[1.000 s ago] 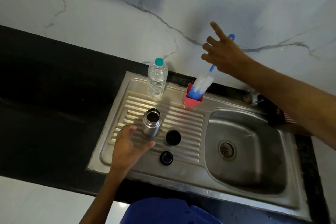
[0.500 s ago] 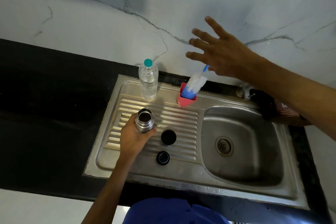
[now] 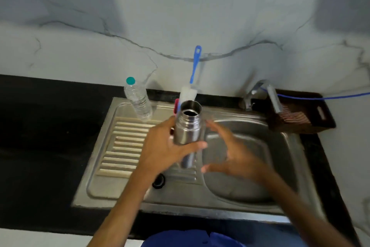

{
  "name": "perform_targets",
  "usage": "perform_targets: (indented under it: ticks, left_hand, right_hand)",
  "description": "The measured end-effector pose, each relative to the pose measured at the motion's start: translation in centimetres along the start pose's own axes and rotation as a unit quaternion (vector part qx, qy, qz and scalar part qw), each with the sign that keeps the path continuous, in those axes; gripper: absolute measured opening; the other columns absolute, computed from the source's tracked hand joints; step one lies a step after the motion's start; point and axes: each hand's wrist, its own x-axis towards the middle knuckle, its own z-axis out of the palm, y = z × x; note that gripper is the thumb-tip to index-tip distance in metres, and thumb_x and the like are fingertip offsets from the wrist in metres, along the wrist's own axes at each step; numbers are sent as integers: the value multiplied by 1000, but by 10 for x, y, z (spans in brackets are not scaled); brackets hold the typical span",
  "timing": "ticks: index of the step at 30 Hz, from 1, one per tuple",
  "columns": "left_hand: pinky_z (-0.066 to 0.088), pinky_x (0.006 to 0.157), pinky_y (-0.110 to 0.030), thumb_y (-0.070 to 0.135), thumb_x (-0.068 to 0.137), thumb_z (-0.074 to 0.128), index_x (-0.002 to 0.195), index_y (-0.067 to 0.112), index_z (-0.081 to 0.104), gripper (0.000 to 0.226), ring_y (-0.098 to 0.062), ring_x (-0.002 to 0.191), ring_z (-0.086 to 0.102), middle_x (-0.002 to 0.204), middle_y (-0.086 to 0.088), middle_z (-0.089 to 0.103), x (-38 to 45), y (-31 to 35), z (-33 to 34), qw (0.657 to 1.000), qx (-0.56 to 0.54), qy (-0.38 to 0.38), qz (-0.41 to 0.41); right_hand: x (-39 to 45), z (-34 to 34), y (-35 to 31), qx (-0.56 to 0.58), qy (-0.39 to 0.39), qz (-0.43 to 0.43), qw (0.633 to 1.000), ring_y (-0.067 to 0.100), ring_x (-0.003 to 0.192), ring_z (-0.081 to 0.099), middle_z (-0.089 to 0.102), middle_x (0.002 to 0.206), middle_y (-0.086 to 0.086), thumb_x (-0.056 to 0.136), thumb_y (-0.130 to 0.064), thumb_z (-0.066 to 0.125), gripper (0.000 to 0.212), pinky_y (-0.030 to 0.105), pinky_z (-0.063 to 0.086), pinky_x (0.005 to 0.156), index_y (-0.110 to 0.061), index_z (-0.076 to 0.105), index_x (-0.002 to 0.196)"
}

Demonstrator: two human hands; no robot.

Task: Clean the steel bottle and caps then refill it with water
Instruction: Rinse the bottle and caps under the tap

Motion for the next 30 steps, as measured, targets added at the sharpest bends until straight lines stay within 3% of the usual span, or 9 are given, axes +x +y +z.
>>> perform_targets:
  ticks: [4,7,10,12,14,18,21,25,30]
  left_hand:
    - [46,63,-6,72,59,89,88,40,64,50,10,73,66,76,18,70,-13,37,88,997,-5,-66,-25]
    - [51,68,-13,77,70,77,100,30,76,57,4,75,71,80,14,76,-15,45,137,990,-31,-129,-41]
    - [53,74,-14,86,74,64,102,31,77,63,6,83,71,87,18,77,-4,41,168,990,2,-132,-44]
    - [57,74,-20,72,83,72,99,33,79,43,1,80,70,84,16,77,7,31,180,991,-23,-112,-66]
    - [58,64,-24,37,93,78,98,30,80,9,-11,73,71,81,8,79,15,21,191,983,-123,-99,-94]
    - [49,51,-12,13,98,71,103,13,78,8,0,55,67,72,7,77,25,13,205,982,-144,-41,-117]
    - [53,56,-13,19,99,72,101,20,79,7,-2,61,69,81,2,79,43,7,217,989,-76,-67,-104]
    - [59,94,-36,25,97,73,100,33,77,9,-11,93,74,101,10,79,80,-2,237,988,89,-127,5]
    - [50,104,-43,42,96,69,143,22,56,53,-27,126,58,142,-7,58,142,22,255,924,307,-174,149]
  right_hand:
    - [-48,10,29,209,55,63,974,2,117,63,67,124,-21,67,-7,93,90,15,52,90,-26,44,140]
    - [-80,-11,69,196,118,113,967,9,110,69,71,118,-13,67,-18,96,78,28,57,90,-31,55,131]
    - [-109,-47,110,33,169,181,968,8,109,67,70,119,-18,59,-47,91,84,31,55,92,-51,53,133]
    - [-119,-81,132,-148,143,205,957,15,112,65,65,129,-12,59,-58,80,96,32,54,91,-50,42,146]
    - [-127,-121,150,-332,100,213,913,26,108,65,61,131,-3,63,-52,79,96,38,55,87,-47,38,149]
    - [-139,-186,166,-565,111,105,811,36,79,63,63,92,11,47,-9,84,76,45,52,76,-28,71,120]
    - [-138,-219,154,-647,94,77,752,35,83,62,65,94,13,56,-7,80,61,46,47,84,-25,72,114]
    - [-129,-238,149,-688,54,74,720,35,86,62,65,95,12,47,-12,89,67,47,46,88,-26,72,110]
    - [-109,-238,161,-696,30,63,714,34,90,66,69,98,11,44,-22,94,68,48,48,91,-25,73,109]
